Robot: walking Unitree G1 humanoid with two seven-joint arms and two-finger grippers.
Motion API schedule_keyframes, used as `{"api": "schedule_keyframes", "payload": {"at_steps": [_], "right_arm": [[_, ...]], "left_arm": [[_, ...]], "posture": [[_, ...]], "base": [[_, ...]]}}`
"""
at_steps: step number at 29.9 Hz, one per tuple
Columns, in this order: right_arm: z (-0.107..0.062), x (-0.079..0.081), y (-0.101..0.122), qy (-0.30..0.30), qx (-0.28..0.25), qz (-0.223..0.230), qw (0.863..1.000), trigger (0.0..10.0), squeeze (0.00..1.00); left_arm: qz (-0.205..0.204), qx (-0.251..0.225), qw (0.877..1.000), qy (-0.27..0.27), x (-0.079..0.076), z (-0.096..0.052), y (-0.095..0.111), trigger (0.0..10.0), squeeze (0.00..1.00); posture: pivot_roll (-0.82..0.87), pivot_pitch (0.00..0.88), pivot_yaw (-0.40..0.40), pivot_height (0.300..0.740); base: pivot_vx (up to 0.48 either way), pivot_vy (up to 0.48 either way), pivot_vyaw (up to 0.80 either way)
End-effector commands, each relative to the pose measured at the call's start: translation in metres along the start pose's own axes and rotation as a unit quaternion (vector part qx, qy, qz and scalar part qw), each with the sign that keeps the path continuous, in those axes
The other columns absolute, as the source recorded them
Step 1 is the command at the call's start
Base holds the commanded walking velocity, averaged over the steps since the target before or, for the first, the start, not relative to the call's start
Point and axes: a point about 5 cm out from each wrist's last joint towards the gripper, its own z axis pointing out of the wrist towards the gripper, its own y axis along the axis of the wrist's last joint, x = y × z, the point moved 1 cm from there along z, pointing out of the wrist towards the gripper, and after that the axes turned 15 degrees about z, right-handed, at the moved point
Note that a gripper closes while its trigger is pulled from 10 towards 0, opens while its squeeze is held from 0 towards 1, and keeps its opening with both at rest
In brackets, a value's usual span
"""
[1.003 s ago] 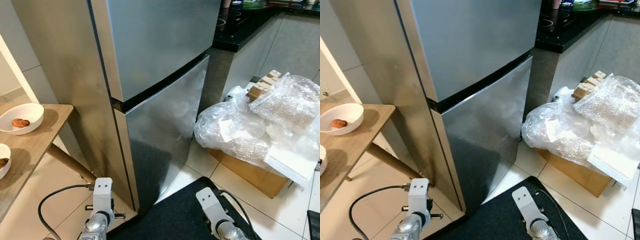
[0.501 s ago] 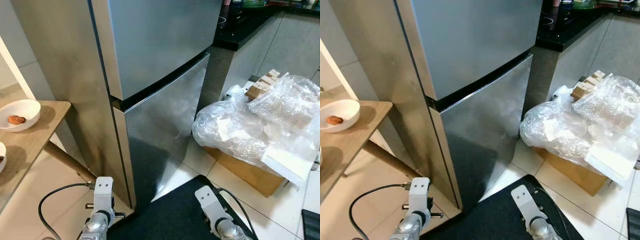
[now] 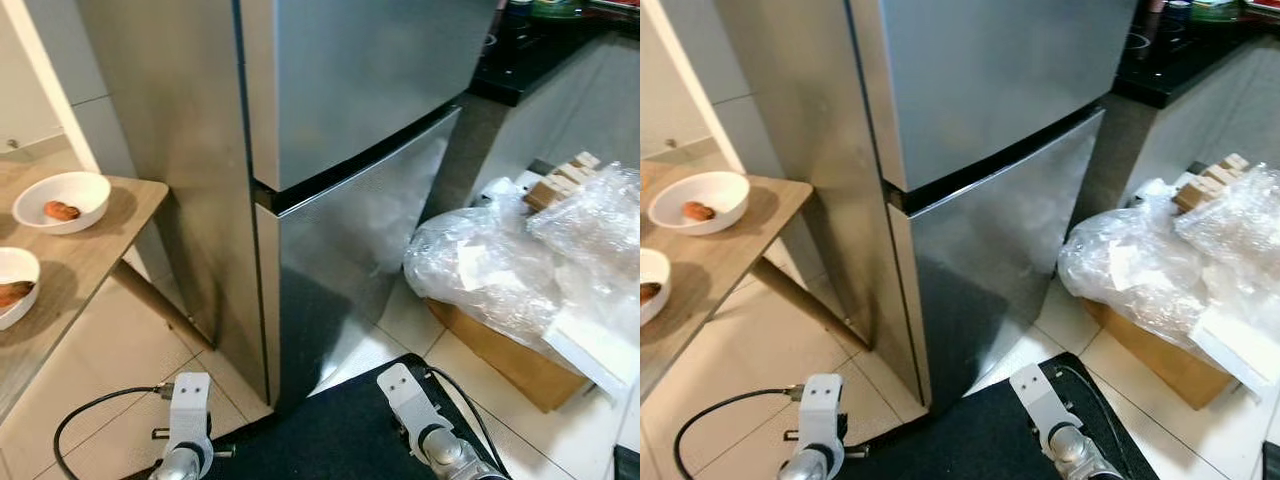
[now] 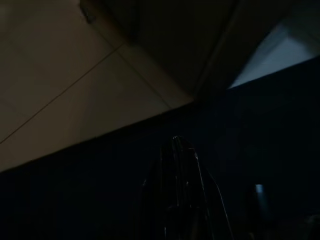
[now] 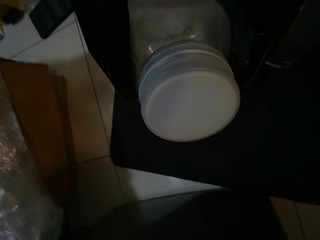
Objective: Restocking fridge
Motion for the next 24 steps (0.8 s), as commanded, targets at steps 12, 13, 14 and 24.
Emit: {"api": "schedule_keyframes", "payload": {"at_steps": [12,13,14,24], "right_arm": [[-0.004,-0.005,-0.013,-0.023,0.008,0.028,0.999,10.0,0.0],[-0.004,-0.006,-0.013,-0.024,0.007,0.028,0.999,10.0,0.0],[-0.004,-0.006,-0.013,-0.024,0.006,0.028,0.999,10.0,0.0],[-0.005,-0.007,-0.014,-0.025,0.002,0.032,0.999,10.0,0.0]], "left_arm": [[0.022,-0.019,0.999,-0.024,-0.003,0.009,0.022,10.0,0.0],[0.023,-0.019,0.999,-0.026,-0.004,0.009,0.023,10.0,0.0],[0.024,-0.02,0.999,-0.026,-0.004,0.009,0.024,10.0,0.0],[0.026,-0.016,0.999,-0.03,-0.005,0.009,0.022,10.0,0.0]], "posture": [[-0.08,0.045,0.021,0.74],[-0.08,0.046,0.023,0.74],[-0.08,0.047,0.024,0.74],[-0.08,0.047,0.022,0.74]], "base": [[0.0,0.0,0.0],[0.0,0.0,0.0],[0.0,0.0,0.0],[0.0,0.0,0.0]]}}
